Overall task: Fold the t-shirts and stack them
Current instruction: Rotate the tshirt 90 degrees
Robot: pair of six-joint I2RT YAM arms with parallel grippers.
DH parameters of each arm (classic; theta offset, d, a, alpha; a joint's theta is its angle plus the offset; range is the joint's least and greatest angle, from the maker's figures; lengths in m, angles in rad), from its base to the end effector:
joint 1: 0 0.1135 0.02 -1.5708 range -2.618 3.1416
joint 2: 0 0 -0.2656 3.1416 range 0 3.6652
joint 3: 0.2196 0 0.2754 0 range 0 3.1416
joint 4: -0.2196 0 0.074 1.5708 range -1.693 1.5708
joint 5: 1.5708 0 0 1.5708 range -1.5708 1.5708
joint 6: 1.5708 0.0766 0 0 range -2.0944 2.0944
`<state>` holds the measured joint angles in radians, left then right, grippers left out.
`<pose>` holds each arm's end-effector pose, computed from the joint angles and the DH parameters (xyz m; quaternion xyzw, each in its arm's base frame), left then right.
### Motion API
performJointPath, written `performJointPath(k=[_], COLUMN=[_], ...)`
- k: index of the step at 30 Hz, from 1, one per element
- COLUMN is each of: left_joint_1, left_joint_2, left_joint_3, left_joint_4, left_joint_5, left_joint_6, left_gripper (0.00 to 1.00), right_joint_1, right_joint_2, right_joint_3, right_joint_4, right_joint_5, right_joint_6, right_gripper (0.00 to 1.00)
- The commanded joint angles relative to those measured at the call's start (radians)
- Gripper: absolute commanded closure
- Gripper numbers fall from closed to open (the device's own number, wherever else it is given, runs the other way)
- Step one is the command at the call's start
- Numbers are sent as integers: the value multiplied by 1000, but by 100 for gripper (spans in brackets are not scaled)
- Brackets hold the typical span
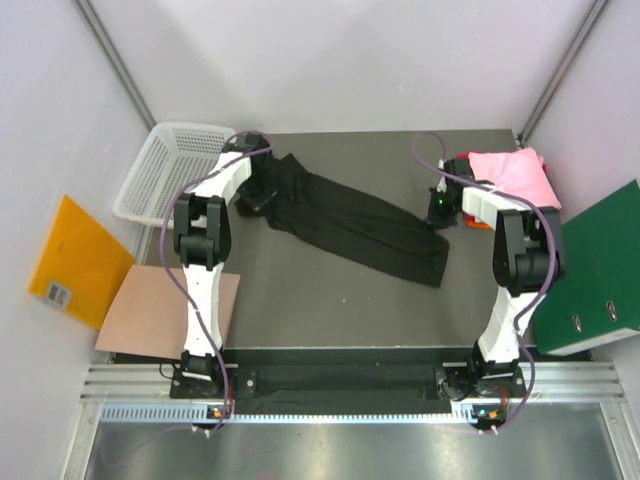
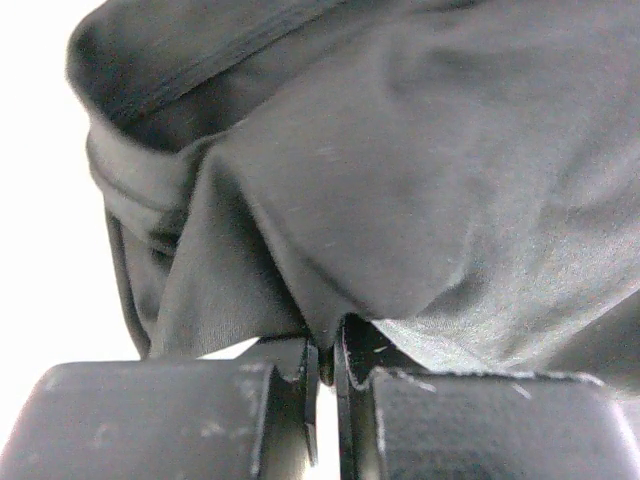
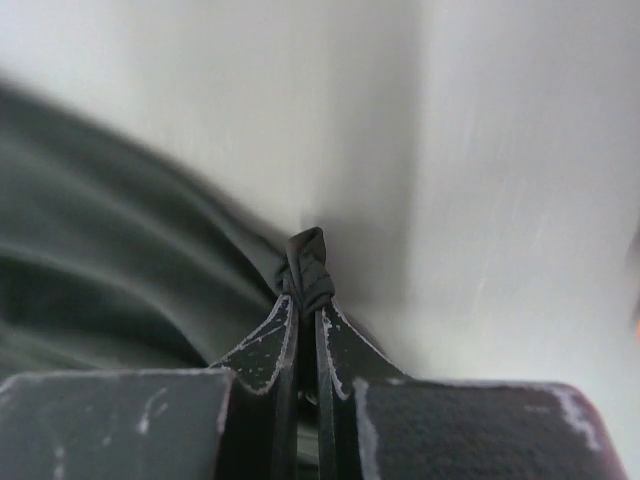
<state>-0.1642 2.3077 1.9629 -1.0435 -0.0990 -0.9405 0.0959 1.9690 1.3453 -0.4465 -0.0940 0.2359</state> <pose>0.4935 -0.0741 0.1281 -0.3806 0.9189 -0.0058 0.1033 0.4456 0.0501 0.1182 0.0561 0.9662 0.0857 0.2365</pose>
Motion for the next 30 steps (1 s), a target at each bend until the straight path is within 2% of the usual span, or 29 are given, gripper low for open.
performJointPath(k=[1, 6, 8, 9, 10, 11, 12, 13, 14, 15, 16, 20, 21, 23, 24, 27, 29, 30], left_joint_1=[6, 8, 8, 8, 8, 8, 6, 2, -3, -4, -14, -43, -50, -83, -99, -213, -276, -343], left_joint_2=[106, 232, 289, 301, 306, 297, 282, 227, 185, 139, 36, -224, -276, -414, -457, -600, -625, -630], left_joint_3=[167, 310, 378, 392, 401, 398, 386, 345, 305, 254, 135, -169, -303, -431, -553, -758, -840, -895], left_joint_4=[89, 218, 255, 276, 310, 322, 327, 333, 347, 364, 382, 399, 408, 425, 453, 525, 577, 617], left_joint_5=[34, 200, 287, 313, 337, 372, 377, 377, 374, 383, 383, 355, 358, 360, 363, 358, 389, 392], left_joint_6=[71, 40, 17, 14, 12, 19, 29, 41, 75, 91, 101, 118, 114, 79, 63, -26, -107, -133], left_gripper=[100, 100, 100, 97, 89, 49, 31, 20, 1, 1, 1, 1, 1, 1, 1, 1, 1, 2], right_joint_1=[8, 50, 70, 93, 102, 111, 126, 131, 134, 134, 136, 134, 134, 133, 136, 133, 131, 125], right_joint_2=[-143, -278, -329, -343, -363, -370, -378, -398, -409, -418, -435, -449, -449, -441, -435, -417, -412, -412], right_joint_3=[-204, -320, -347, -357, -359, -356, -350, -348, -342, -328, -318, -258, -236, -224, -213, -210, -212, -210], right_joint_4=[-142, -254, -305, -319, -331, -354, -360, -366, -371, -376, -379, -382, -377, -353, -345, -304, -276, -268], right_joint_5=[-101, -165, -176, -199, -205, -208, -214, -213, -205, -190, -182, -139, -135, -142, -147, -162, -164, -164], right_joint_6=[71, 86, 92, 95, 95, 97, 95, 92, 92, 88, 80, 36, 31, 20, 20, 28, 34, 34], right_gripper=[100, 100, 96, 92, 84, 77, 67, 44, 35, 11, 1, 0, 0, 0, 0, 0, 0, 0])
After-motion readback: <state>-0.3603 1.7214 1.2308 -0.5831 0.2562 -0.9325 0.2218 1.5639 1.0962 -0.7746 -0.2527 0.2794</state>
